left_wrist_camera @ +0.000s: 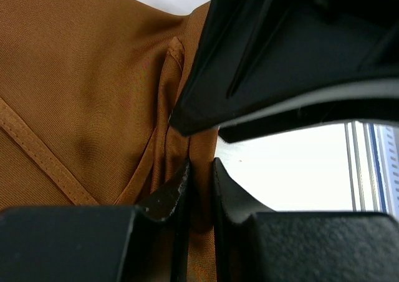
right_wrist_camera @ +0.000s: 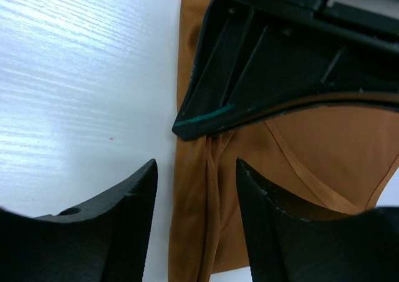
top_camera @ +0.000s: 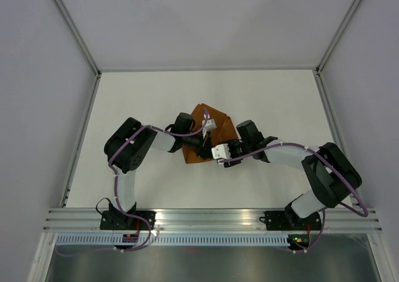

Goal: Fold the napkin, place the utensils inside, and roll it up
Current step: Roll the napkin with the utensil

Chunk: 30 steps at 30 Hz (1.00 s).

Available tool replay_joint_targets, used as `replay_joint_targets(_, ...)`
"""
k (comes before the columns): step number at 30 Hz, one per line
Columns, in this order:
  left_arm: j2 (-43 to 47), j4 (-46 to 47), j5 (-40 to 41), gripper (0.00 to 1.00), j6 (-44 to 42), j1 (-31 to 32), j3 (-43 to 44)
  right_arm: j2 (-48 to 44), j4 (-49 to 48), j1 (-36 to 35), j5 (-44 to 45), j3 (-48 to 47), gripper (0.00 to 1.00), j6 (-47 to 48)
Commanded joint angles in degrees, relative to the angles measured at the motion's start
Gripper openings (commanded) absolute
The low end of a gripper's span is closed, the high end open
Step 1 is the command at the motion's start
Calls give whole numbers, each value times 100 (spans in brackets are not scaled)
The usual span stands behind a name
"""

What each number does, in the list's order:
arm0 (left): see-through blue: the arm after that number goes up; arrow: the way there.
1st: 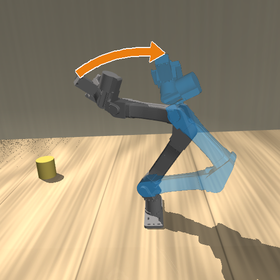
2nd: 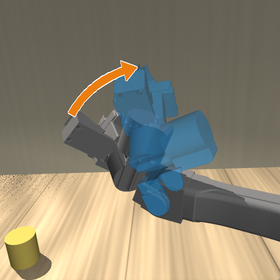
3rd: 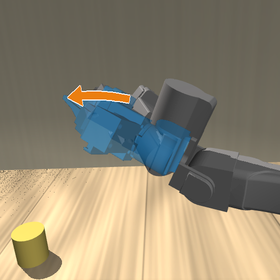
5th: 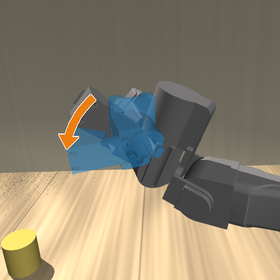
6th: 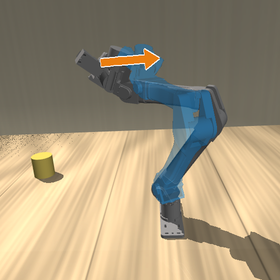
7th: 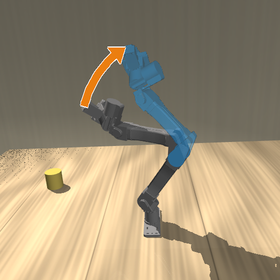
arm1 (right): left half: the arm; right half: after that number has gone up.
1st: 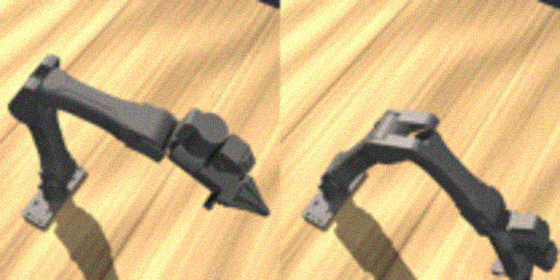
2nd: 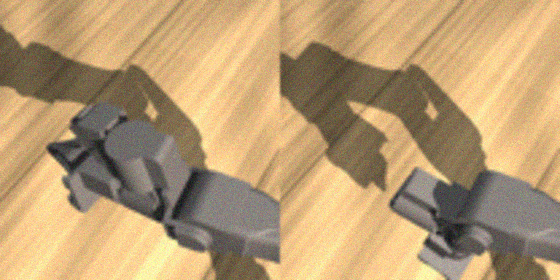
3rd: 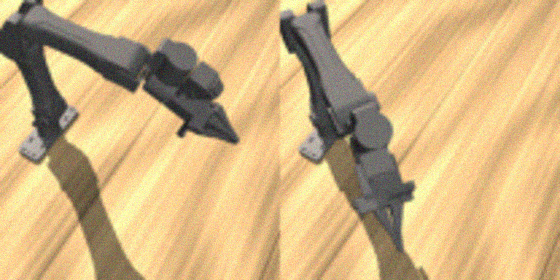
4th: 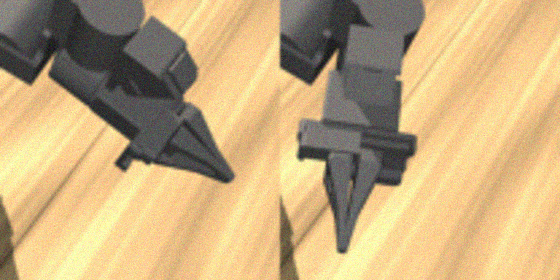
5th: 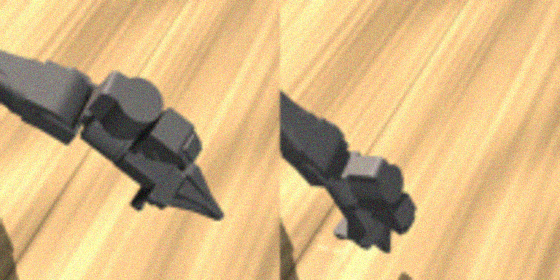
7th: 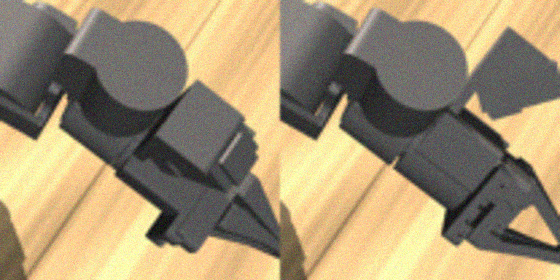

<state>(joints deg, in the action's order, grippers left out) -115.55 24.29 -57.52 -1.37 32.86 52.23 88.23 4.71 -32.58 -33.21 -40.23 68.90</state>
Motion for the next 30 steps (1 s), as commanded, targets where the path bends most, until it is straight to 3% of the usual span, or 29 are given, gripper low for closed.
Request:
replay_joint_targets(1,-267,-487,-40,2,49,-8,-46,194,-375,-205,271,7,57,167)
replay_joint_targets(10,-214,-575,-49,2,14,-17,-46,634,432,-346,614,-538,53,413)
replay_joint_targets(11,-205,-584,-49,2,5,-25,-46,678,513,-337,632,-600,50,387)
replay_joint_targets(13,-196,-584,-40,2,-21,-34,-55,792,784,-337,684,-775,35,422)
replay_joint_targets(15,-153,-522,-23,2,-4,-26,-72,810,917,-346,702,-837,30,466)
replay_joint_targets(19,-65,-443,39,11,5,-52,-107,932,1626,-337,711,-1048,22,589)
replay_joint_targets(23,111,-259,328,27,40,-61,-195,1293,2498,-346,667,-1575,13,651)
replay_joint_targets(30,822,66,1189,34,31,-69,-502,1908,3527,-302,579,-2295,9,546)
